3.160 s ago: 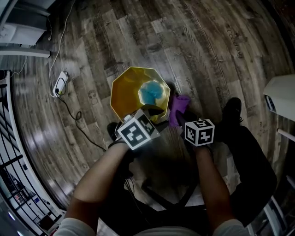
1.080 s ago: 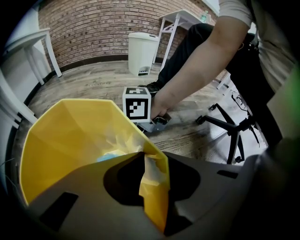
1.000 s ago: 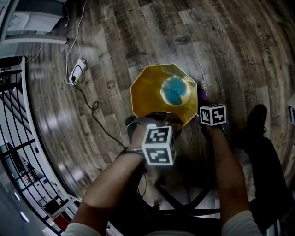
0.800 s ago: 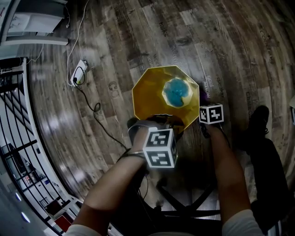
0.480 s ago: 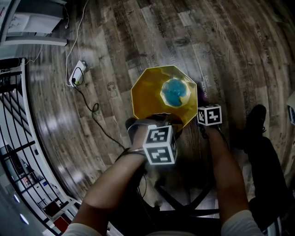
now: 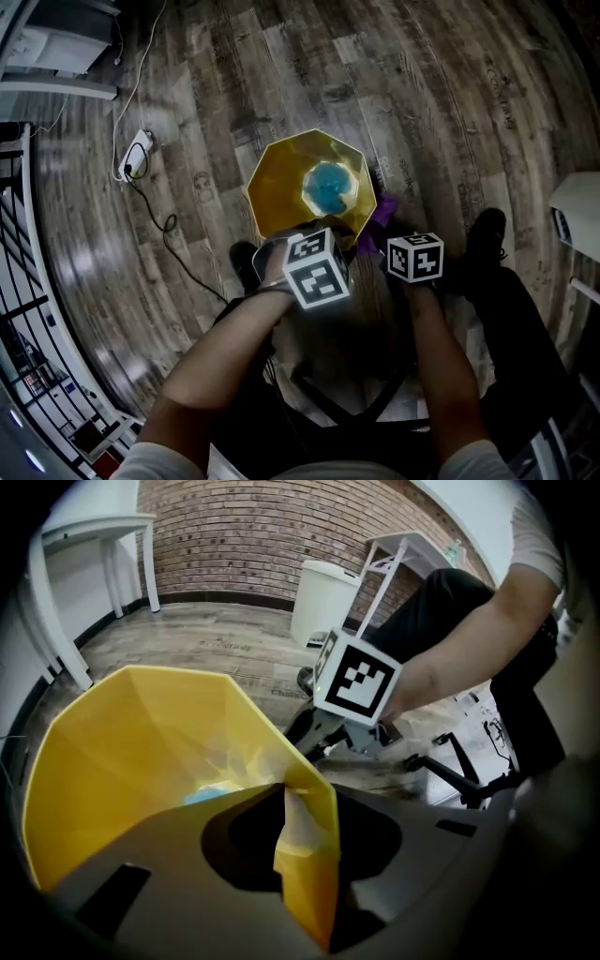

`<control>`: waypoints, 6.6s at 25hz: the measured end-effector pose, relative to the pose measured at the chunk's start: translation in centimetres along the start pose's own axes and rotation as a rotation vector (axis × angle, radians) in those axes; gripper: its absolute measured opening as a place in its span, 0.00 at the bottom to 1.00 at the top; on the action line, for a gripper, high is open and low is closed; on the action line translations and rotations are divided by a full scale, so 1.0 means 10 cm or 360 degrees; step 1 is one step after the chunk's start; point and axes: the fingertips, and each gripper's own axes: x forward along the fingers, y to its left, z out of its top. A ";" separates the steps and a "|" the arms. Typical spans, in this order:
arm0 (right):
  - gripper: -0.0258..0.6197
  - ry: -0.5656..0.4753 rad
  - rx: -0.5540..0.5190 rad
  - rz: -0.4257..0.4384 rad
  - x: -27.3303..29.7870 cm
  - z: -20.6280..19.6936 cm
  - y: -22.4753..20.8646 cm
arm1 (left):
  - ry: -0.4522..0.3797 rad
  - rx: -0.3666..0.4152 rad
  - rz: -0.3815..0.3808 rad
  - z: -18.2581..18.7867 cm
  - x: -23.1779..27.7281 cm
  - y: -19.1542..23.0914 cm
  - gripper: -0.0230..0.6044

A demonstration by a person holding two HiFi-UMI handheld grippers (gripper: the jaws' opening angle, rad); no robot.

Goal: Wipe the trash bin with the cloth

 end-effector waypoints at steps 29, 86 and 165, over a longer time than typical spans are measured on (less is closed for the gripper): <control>0.19 -0.0225 -0.0005 0.0406 -0.71 0.28 0.77 | 0.0095 0.0230 0.0023 -0.19 -0.10 -0.01 0.13; 0.15 0.0046 -0.0103 -0.0125 -0.20 -0.03 -0.20 | -0.0117 0.0045 0.0001 -0.02 -0.25 -0.01 0.28; 0.14 0.0357 -0.0368 -0.0106 0.91 -0.28 -0.12 | 0.0049 0.0186 0.0184 -0.07 -0.38 0.02 0.24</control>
